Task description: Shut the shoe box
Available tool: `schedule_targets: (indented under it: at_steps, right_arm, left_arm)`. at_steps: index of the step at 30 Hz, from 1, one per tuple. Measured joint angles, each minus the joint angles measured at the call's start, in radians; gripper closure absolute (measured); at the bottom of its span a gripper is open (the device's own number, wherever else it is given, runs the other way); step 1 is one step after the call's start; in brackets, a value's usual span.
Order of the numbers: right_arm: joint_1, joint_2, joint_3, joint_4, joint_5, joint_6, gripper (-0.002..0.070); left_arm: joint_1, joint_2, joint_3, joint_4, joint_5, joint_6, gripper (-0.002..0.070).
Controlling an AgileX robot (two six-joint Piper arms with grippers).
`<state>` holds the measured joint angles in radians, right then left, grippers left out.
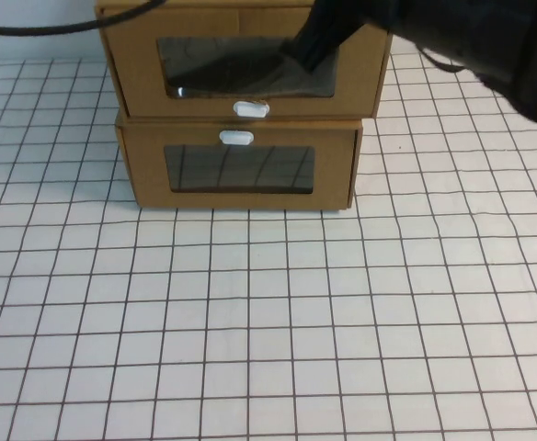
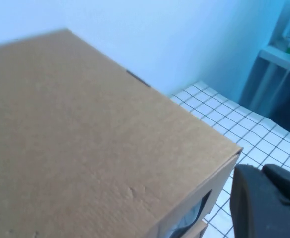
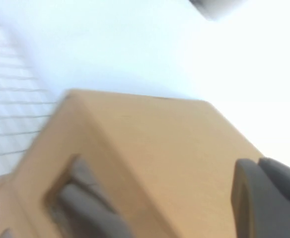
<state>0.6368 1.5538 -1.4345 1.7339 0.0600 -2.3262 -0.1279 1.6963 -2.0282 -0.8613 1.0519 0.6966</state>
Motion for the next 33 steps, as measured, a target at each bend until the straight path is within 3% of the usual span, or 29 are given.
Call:
schedule_targets:
  at_steps: [8,15,24,33]
  right_arm:
    - [0.004,-0.203,0.027,0.016,-0.301,0.102,0.0689]
    - [0.004,-0.391,0.137,0.023,-0.455,0.106,0.0689]
    - [0.004,-0.660,0.485,0.023,-0.383,0.106,0.0689]
    - [0.004,-0.889,0.705,0.023,-0.213,0.106,0.0689]
  left_arm:
    - [0.000,-0.237,0.023,0.248,0.108,-0.182,0.0677]
    - [0.000,-0.471,0.183,0.348,0.167,-0.235,0.0677]
    - [0.000,-0.863,0.614,0.492,0.046,-0.311,0.0677]
    - [0.000,-1.299,1.163,0.513,-0.208,-0.320,0.0677]
